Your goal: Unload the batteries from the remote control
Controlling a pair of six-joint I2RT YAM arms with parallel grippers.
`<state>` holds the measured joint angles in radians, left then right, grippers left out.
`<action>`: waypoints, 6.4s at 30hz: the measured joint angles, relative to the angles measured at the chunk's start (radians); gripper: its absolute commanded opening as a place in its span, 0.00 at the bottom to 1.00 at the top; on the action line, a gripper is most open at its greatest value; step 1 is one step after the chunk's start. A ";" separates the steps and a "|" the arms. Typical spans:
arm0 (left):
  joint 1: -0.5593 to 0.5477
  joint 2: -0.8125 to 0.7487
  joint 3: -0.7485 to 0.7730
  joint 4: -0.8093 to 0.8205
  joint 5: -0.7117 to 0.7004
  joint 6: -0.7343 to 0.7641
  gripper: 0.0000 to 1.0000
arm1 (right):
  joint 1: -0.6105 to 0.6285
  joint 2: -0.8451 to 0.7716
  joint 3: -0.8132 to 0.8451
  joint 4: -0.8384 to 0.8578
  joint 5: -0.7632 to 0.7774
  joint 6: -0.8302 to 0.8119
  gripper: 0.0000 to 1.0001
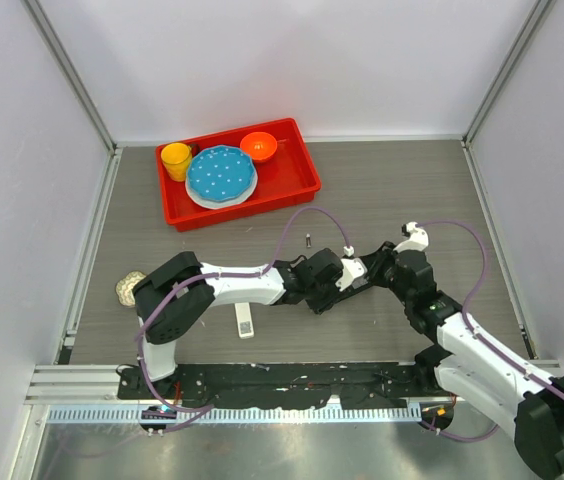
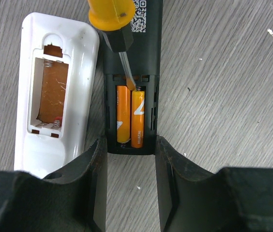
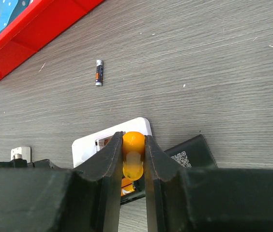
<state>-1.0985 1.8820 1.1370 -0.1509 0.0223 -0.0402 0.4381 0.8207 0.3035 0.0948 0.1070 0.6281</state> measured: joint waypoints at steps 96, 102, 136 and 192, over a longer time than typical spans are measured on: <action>0.013 0.000 0.019 -0.053 0.013 -0.008 0.00 | -0.004 -0.222 0.015 -0.193 -0.148 0.041 0.01; 0.016 0.006 0.021 -0.039 0.021 -0.012 0.00 | -0.003 -0.264 0.023 -0.254 -0.151 0.070 0.01; 0.026 0.011 0.018 -0.011 0.032 -0.011 0.00 | 0.013 -0.142 0.032 -0.149 0.024 0.035 0.01; 0.026 0.011 0.020 -0.023 0.031 -0.004 0.00 | -0.003 -0.142 0.004 -0.133 -0.068 0.074 0.01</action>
<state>-1.0729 1.8935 1.1572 -0.1734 0.0536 -0.0441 0.4355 0.6788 0.3073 -0.0383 0.0387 0.7021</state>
